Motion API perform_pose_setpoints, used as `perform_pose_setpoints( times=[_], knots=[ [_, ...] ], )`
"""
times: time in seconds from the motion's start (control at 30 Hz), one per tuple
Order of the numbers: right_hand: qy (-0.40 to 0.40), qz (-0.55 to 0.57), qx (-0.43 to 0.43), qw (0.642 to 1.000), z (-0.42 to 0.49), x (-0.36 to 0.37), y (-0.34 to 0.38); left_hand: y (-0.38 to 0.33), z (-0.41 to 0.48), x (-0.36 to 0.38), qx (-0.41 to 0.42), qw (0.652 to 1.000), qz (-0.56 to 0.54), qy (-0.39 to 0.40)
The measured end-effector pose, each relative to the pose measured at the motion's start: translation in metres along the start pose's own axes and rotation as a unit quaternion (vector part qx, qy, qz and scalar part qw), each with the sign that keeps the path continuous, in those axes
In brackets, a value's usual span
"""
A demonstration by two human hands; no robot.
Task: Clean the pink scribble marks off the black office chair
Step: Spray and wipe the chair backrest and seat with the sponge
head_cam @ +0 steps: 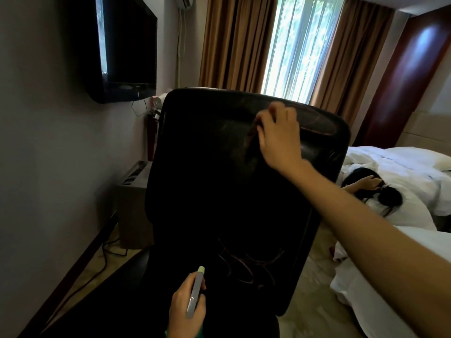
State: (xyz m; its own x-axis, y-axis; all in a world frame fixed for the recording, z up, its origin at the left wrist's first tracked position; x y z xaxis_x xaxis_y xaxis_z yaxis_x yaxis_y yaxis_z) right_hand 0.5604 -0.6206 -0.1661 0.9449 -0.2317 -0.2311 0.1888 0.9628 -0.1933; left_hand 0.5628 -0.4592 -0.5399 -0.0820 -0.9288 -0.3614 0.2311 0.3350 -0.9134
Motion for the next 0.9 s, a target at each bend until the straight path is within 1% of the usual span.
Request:
perform_pose_setpoints(
  times=[0.07,0.13,0.2,0.27,0.33,0.43,0.5,0.53,0.57,0.63,0.67,0.77,0.8,0.83,0.9],
  knots=[
    [0.035,-0.028,0.014,0.999,0.021,0.023,-0.017,0.003,0.002,0.000,-0.010,1.000,0.000,0.008],
    [0.064,-0.050,0.002,0.997,0.011,0.045,-0.019,0.004,0.002,0.000,-0.018,1.000,0.005,0.011],
    [0.059,-0.066,-0.014,0.996,-0.008,0.054,-0.012,0.002,0.003,-0.001,-0.015,1.000,-0.001,0.008],
    [0.035,-0.067,-0.019,0.997,-0.027,0.051,-0.004,0.000,0.005,-0.001,-0.004,1.000,0.001,0.004],
    [0.039,-0.058,-0.055,0.996,-0.056,0.048,0.015,0.001,0.006,0.000,-0.014,1.000,0.001,0.007],
    [0.124,-0.035,-0.122,0.984,-0.136,0.054,0.050,0.004,0.005,-0.002,-0.035,0.999,-0.014,0.010],
    [0.176,-0.011,-0.144,0.974,-0.184,0.055,0.066,0.003,0.004,-0.005,-0.042,0.999,-0.031,0.004],
    [0.187,0.000,-0.144,0.972,-0.193,0.054,0.069,0.003,0.005,-0.007,-0.045,0.998,-0.034,0.000],
    [0.191,0.020,-0.138,0.972,-0.190,0.052,0.071,0.003,0.005,-0.008,-0.048,0.998,-0.034,-0.003],
    [0.165,0.050,-0.122,0.977,-0.156,0.042,0.071,0.002,0.004,-0.009,-0.048,0.998,-0.034,-0.002],
    [0.140,0.054,-0.113,0.982,-0.130,0.035,0.067,0.002,0.003,-0.009,-0.046,0.998,-0.034,-0.001],
    [0.026,0.047,-0.058,0.997,-0.033,0.017,0.035,0.000,0.002,-0.010,-0.046,0.998,-0.034,-0.001],
    [0.004,0.035,-0.043,0.998,-0.006,0.016,0.023,0.000,0.003,-0.010,-0.047,0.998,-0.034,-0.003],
    [0.000,0.018,-0.033,0.999,0.014,0.020,0.014,0.001,0.003,-0.010,-0.046,0.998,-0.032,-0.003],
    [0.044,-0.005,-0.025,0.999,0.029,0.045,0.007,0.000,0.002,-0.008,-0.044,0.999,-0.024,0.001]
  ],
)
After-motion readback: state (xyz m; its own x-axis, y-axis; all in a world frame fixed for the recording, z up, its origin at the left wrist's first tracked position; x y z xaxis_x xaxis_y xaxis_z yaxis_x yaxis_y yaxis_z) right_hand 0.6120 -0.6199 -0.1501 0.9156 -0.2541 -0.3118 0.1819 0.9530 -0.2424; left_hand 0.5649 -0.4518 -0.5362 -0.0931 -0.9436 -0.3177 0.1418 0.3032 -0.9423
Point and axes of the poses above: each hand's wrist, its own z-axis towards the middle knuckle, its own x-axis out of the palm, y = z × x, the point moved 10 cm from there along z, towards the middle knuckle, and after that the axes turned 14 degrees about -y, right-handed, at the moved point
